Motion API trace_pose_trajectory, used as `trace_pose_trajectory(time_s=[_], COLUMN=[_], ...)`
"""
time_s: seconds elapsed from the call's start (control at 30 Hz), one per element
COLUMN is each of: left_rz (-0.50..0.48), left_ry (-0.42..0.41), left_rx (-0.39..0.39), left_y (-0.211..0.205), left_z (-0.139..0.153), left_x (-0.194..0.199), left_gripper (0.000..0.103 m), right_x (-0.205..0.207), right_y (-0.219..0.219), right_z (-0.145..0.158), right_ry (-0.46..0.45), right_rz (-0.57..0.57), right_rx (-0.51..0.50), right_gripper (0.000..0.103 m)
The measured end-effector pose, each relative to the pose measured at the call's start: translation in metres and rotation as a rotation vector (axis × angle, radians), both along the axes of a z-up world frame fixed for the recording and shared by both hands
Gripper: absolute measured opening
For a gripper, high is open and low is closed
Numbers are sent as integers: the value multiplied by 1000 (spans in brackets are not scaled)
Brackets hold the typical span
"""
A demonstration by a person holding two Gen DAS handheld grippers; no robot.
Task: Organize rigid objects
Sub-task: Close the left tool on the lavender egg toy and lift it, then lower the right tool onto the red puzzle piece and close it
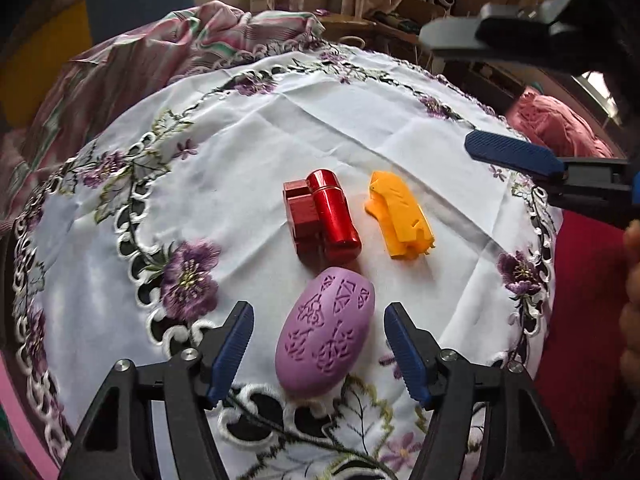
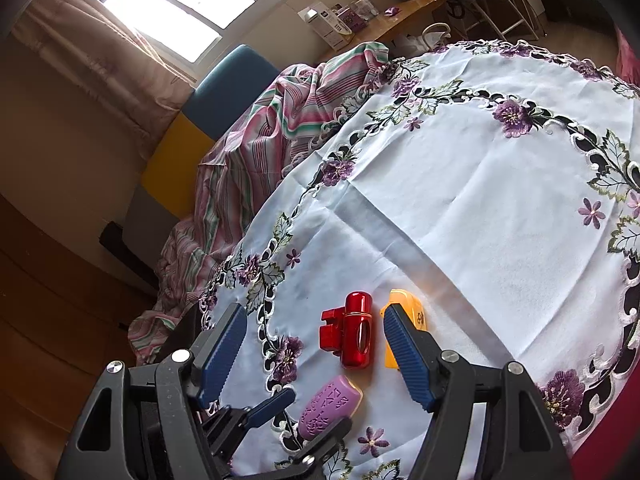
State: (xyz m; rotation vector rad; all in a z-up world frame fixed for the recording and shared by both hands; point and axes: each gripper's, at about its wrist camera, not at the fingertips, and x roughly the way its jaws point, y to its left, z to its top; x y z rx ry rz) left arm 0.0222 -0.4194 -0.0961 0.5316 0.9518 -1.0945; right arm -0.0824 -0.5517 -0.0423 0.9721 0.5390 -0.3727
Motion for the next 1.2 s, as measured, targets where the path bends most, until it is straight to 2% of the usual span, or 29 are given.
trace_pose_trajectory(time_s=[0.03,0.07,0.1,0.13,0.2,0.37,0.5,0.63,0.73,0.9,0.97,1.0,1.03,1.07,1.13,1.2], left_rz=[-7,-10,-12,-21,-10,96,161,204,237,277,296,309,319,329,350,370], left_ry=[0,-1,1,21,-8,42,59,49,87,70,68,74,79,83,86,90], left_rx=[7,16,28,33,21,-31,-67,-94,-126,-157,-169,-177,-186,-193,-200,-211], left_y=[-3,-5,-6,-7,-3,24,48,75,95,124,136,143,151,158,169,178], left_z=[-4,-7,-11,-16,-18,-9,3,15,22,34,38,40,42,43,45,46], left_x=[2,3,4,4,2,6,6,0,0,-2,-2,-2,-2,-1,-1,0], left_gripper=[67,52,46,44,44,44,44,44,44,44,44,44,44,44,44,44], right_x=[0,0,-1,-1,-1,3,14,38,66,110,124,127,128,127,123,119], right_y=[0,0,0,-1,-1,0,3,15,22,22,24,26,29,30,28,21], right_z=[0,0,0,0,0,-1,-4,-5,-10,-29,-43,-46,-48,-47,-40,-44], right_ry=[0,0,1,1,3,23,63,145,194,335,381,338,254,222,231,237], right_rz=[0,-2,-7,-10,-7,7,71,185,255,276,320,369,426,432,384,361], right_rx=[1,2,0,-1,5,1,8,-35,-39,-66,-48,-6,69,92,9,26], right_gripper=[72,72,72,72,72,72,70,53,53,53,54,54,52,51,53,53])
